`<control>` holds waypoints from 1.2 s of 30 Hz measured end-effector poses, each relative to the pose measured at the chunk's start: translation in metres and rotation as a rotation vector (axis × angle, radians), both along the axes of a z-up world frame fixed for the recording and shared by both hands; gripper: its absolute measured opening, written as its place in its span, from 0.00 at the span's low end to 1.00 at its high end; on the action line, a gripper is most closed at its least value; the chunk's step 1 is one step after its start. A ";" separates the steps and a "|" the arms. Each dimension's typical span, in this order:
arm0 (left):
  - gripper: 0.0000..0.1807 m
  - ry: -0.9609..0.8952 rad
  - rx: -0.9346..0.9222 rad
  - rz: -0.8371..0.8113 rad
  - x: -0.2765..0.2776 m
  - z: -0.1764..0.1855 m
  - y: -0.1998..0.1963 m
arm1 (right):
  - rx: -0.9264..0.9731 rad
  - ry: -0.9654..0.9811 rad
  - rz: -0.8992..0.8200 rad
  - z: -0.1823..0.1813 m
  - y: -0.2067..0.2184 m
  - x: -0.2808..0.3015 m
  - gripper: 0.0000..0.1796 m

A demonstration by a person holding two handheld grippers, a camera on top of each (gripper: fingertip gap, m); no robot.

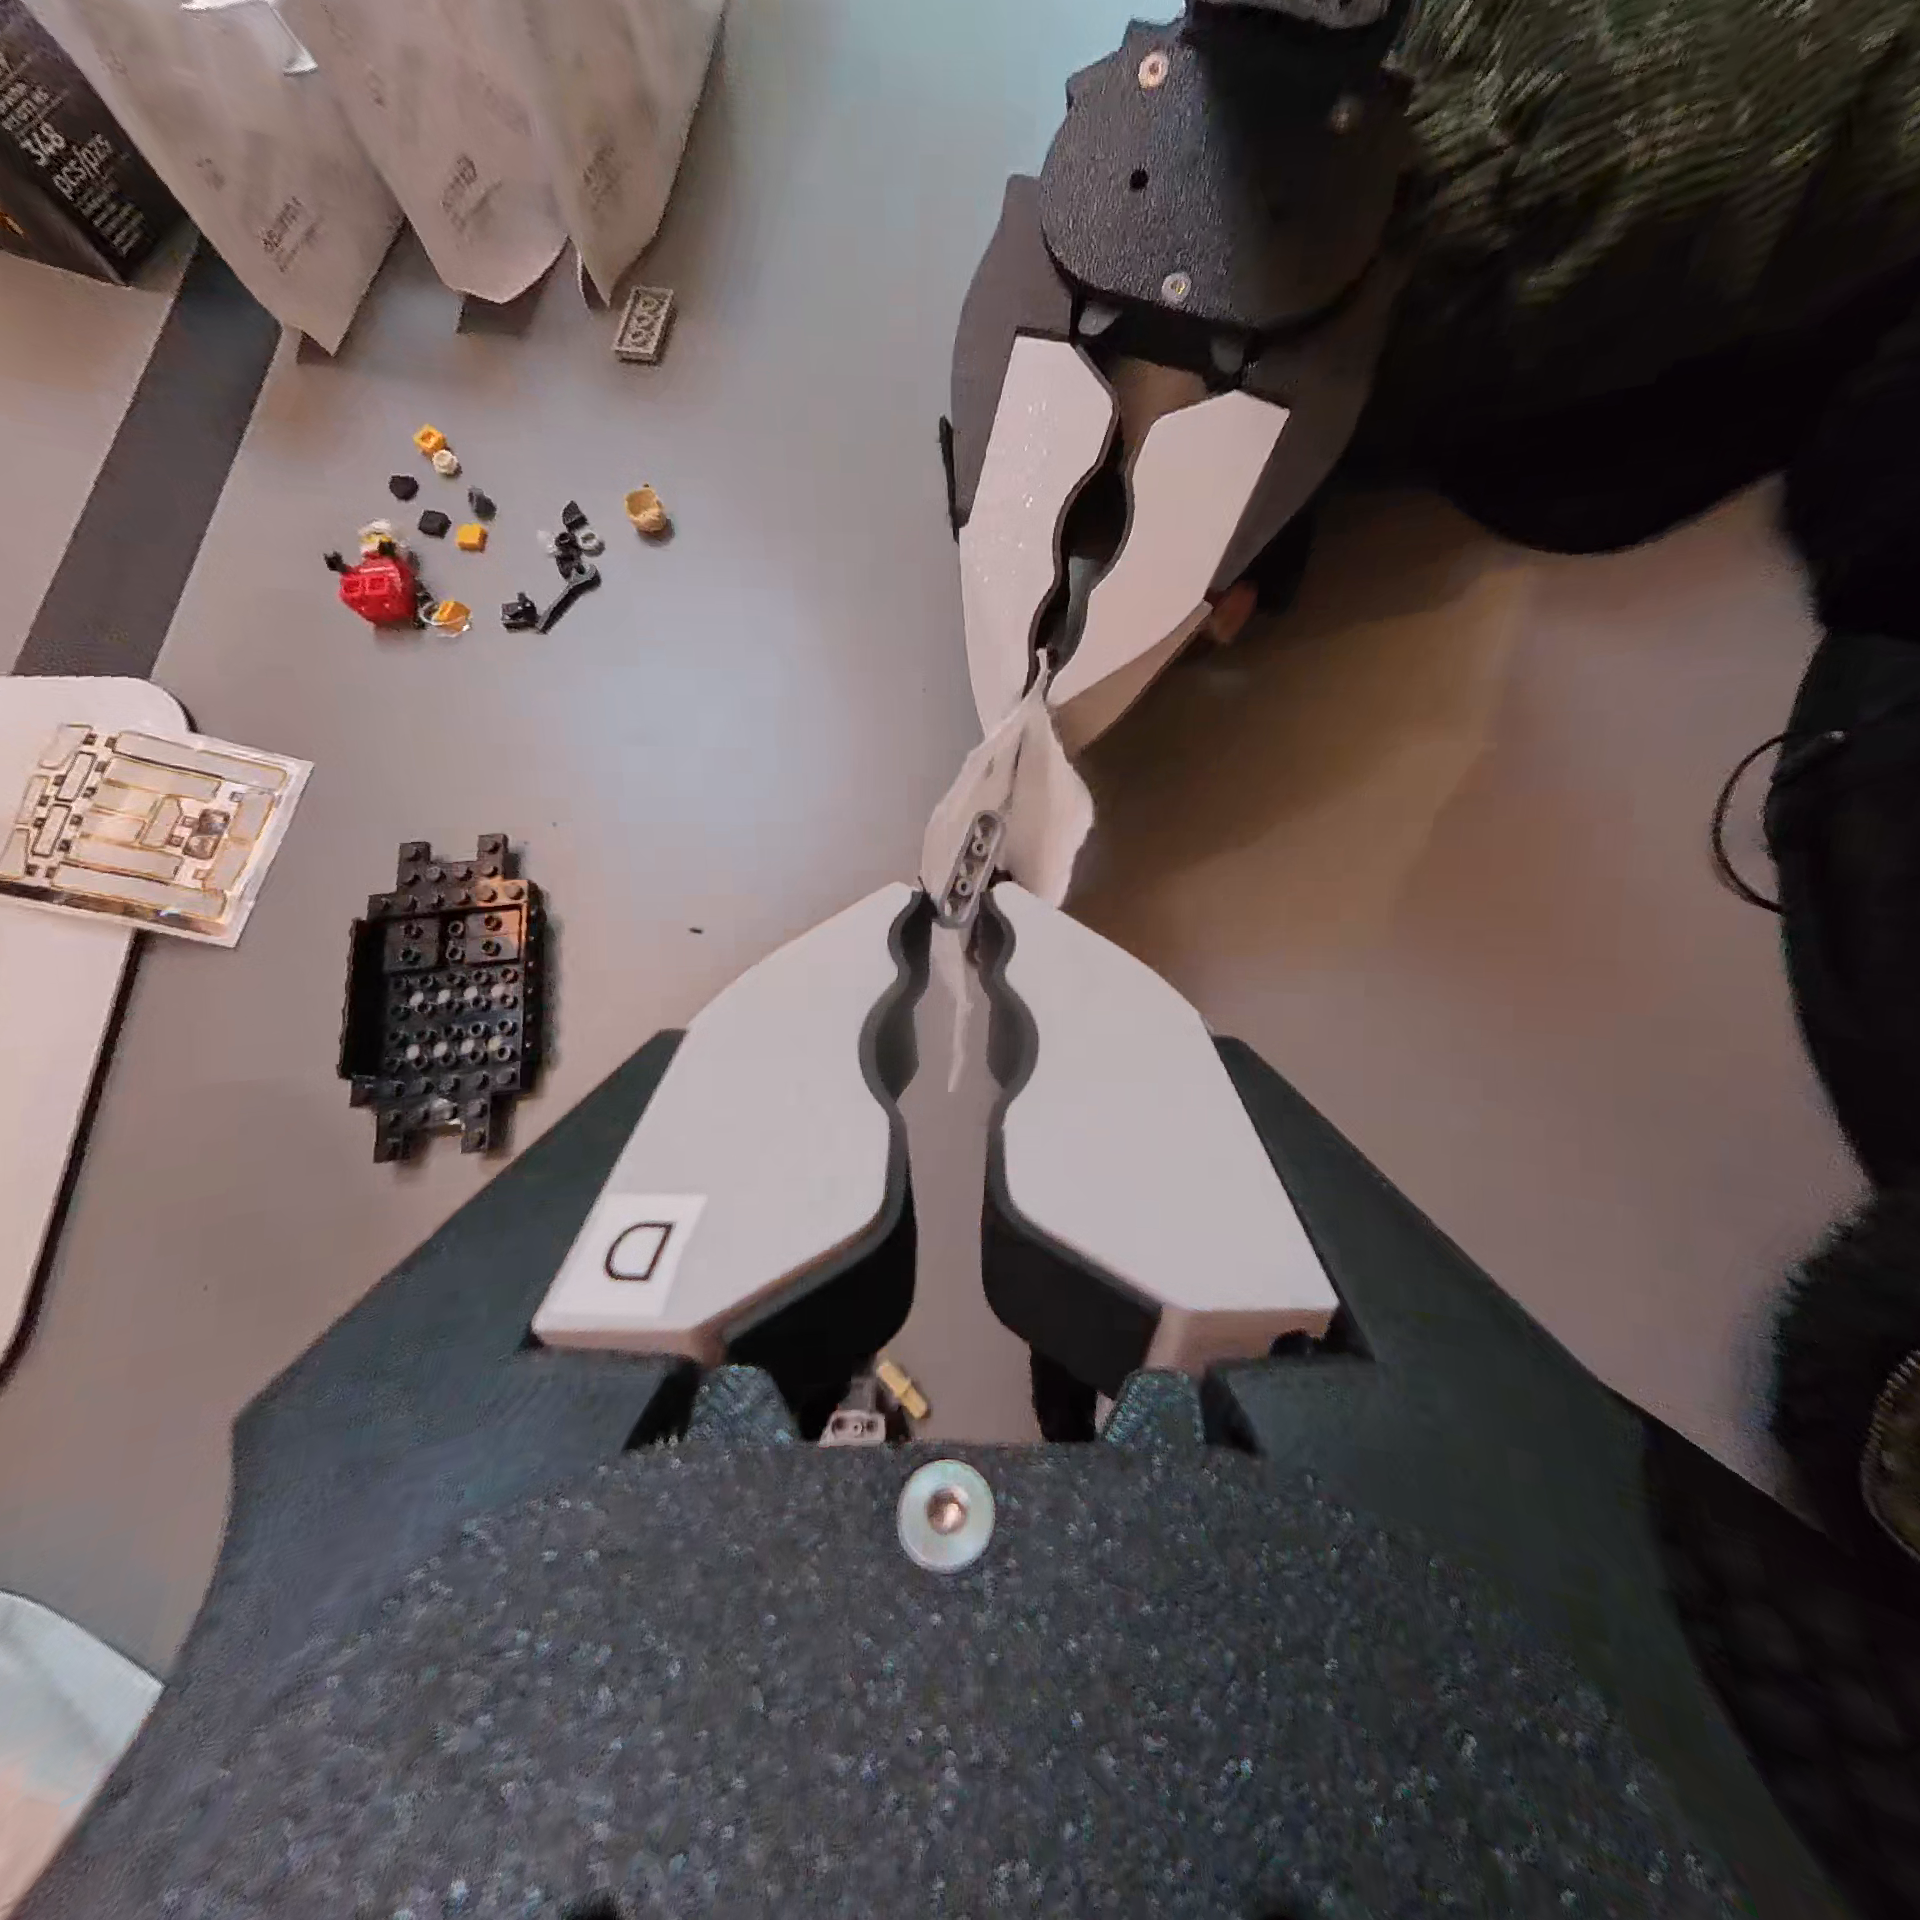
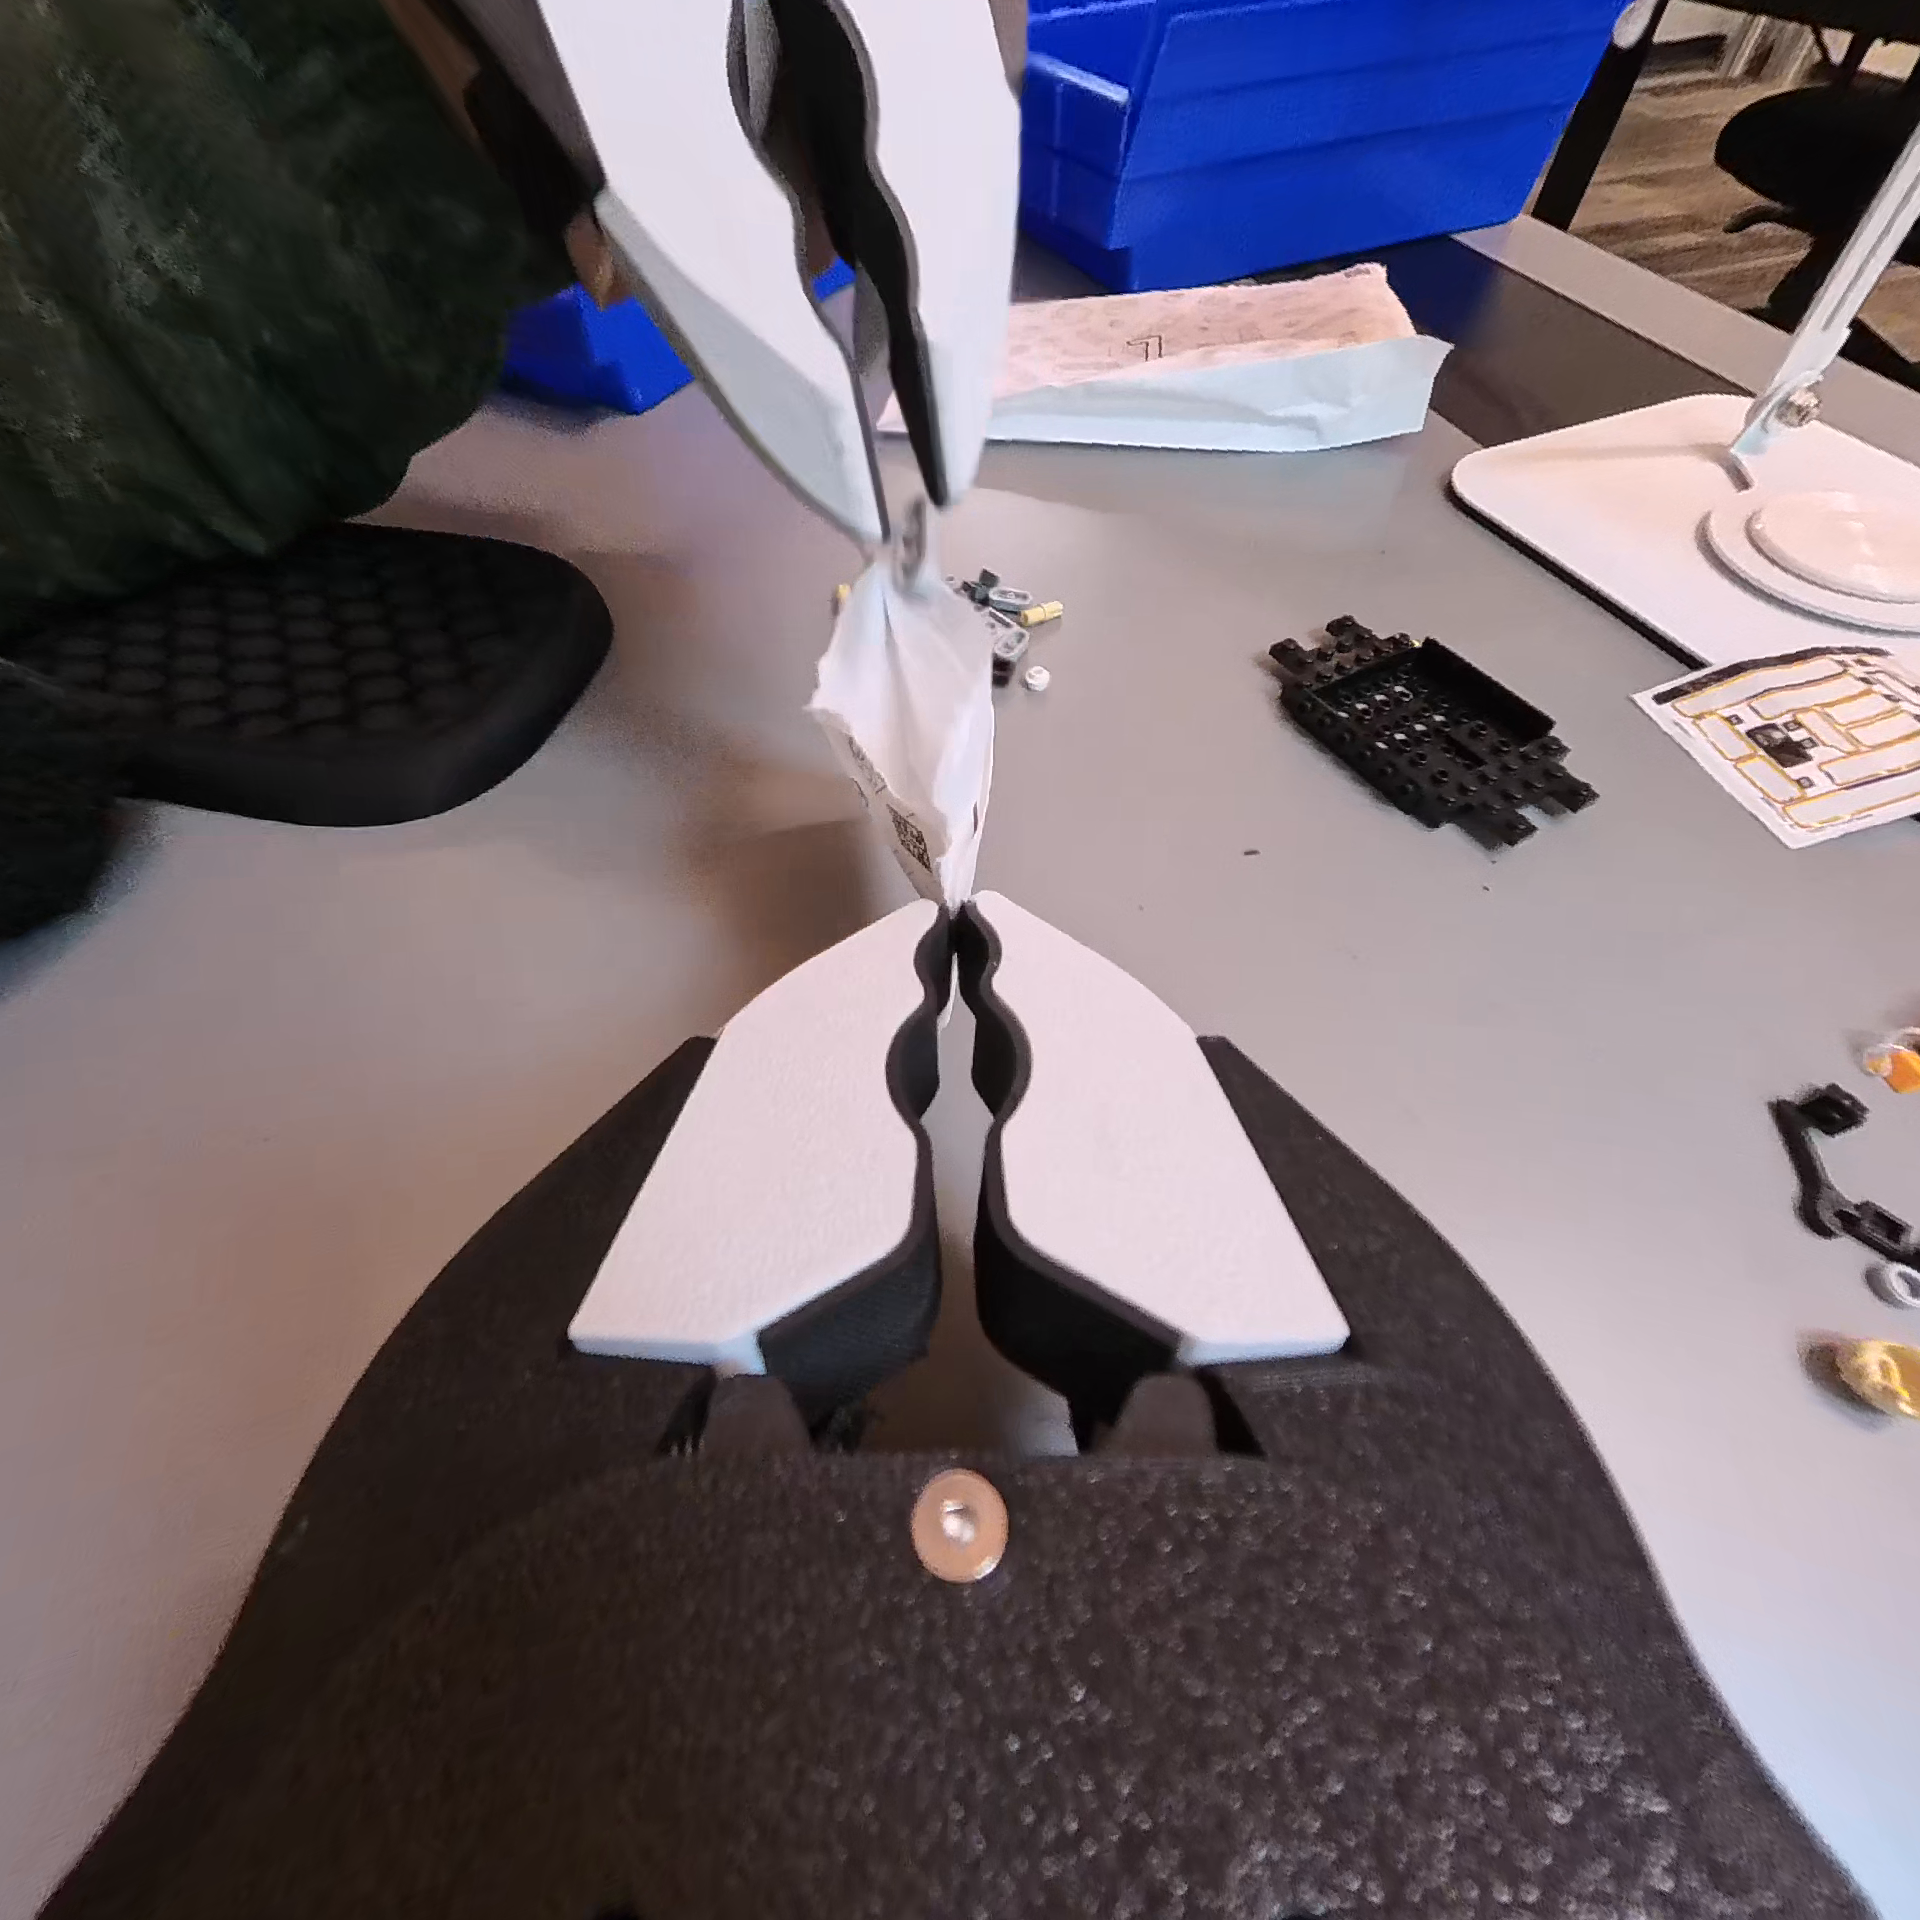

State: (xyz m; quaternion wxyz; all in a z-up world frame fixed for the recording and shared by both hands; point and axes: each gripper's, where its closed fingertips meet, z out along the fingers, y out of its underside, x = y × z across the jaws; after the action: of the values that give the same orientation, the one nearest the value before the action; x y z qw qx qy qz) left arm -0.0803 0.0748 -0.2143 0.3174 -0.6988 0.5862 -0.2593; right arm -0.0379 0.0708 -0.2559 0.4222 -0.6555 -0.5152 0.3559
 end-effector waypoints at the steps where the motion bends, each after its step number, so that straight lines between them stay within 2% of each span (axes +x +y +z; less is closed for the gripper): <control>1: 0.06 0.012 0.005 -0.001 0.003 -0.003 0.000 | 0.000 0.008 0.000 0.002 0.000 0.000 0.00; 5: 0.12 0.001 -0.019 0.000 0.000 -0.006 0.001 | -0.018 0.040 -0.007 0.006 0.002 0.002 0.00; 8: 0.08 0.034 0.004 0.103 -0.028 -0.003 0.021 | -0.019 0.040 -0.019 0.007 0.005 0.005 0.00; 12: 0.07 0.317 -0.044 0.289 -0.090 -0.049 0.046 | -0.031 0.046 -0.032 0.006 0.008 0.007 0.00; 16: 0.09 0.462 -0.172 0.298 -0.110 -0.088 0.040 | -0.027 0.044 -0.032 0.006 0.008 0.008 0.00; 26: 0.09 0.410 -0.222 0.292 -0.104 -0.094 0.039 | -0.014 0.053 -0.017 0.008 0.006 0.007 0.00; 29: 0.13 0.385 -0.267 0.277 -0.102 -0.097 0.035 | 0.010 0.054 -0.004 0.009 0.003 0.005 0.00; 33: 0.03 0.362 -0.302 0.255 -0.100 -0.097 0.031 | 0.037 0.042 0.012 0.008 0.000 0.004 0.00; 36: 0.03 0.357 -0.294 0.250 -0.101 -0.097 0.031 | 0.056 0.041 0.022 0.009 -0.002 0.003 0.00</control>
State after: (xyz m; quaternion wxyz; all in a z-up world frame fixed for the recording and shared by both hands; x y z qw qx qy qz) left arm -0.1810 0.1062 -0.3111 0.1335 -0.8391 0.4982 -0.1732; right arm -0.0345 0.0690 -0.2469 0.4470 -0.6301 -0.5233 0.3595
